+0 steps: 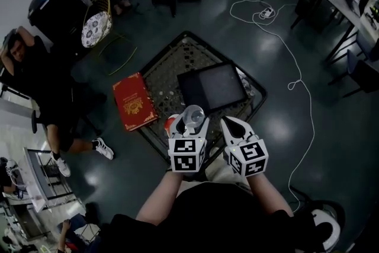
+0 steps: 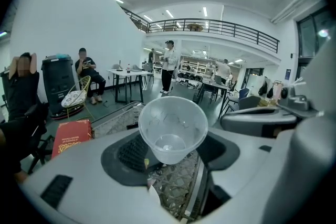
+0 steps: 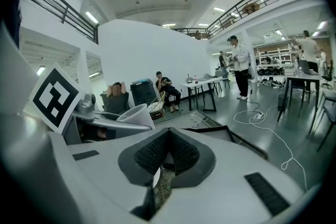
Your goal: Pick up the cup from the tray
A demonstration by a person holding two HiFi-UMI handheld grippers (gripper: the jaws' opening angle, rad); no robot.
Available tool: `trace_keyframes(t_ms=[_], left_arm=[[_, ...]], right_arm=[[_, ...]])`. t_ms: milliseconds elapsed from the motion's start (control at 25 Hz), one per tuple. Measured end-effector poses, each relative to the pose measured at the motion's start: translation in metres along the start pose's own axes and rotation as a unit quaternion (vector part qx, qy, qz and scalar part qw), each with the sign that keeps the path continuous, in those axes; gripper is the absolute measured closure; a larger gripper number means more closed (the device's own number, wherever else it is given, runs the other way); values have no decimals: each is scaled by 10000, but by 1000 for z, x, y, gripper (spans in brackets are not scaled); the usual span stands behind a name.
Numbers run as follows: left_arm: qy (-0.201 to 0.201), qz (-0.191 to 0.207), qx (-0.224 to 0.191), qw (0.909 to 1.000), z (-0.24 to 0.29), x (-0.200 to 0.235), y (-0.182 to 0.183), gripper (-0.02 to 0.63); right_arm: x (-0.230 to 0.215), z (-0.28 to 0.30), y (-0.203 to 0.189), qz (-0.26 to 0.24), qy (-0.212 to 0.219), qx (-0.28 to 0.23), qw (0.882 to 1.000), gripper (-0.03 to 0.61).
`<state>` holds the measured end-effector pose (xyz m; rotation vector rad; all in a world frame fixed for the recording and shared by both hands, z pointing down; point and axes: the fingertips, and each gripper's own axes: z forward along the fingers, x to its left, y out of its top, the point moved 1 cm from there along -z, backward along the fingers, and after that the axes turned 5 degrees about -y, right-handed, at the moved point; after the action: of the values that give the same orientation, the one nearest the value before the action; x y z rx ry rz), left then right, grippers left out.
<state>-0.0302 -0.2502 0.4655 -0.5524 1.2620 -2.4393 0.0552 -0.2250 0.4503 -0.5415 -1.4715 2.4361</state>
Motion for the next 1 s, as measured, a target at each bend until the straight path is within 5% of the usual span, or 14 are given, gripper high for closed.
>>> trace_keyframes(t_ms=[1000], left_arm=[[18, -63, -94, 9999, -12, -1, -2, 328]], right_arm=[[15, -8, 0, -240, 56, -46, 9997, 569]])
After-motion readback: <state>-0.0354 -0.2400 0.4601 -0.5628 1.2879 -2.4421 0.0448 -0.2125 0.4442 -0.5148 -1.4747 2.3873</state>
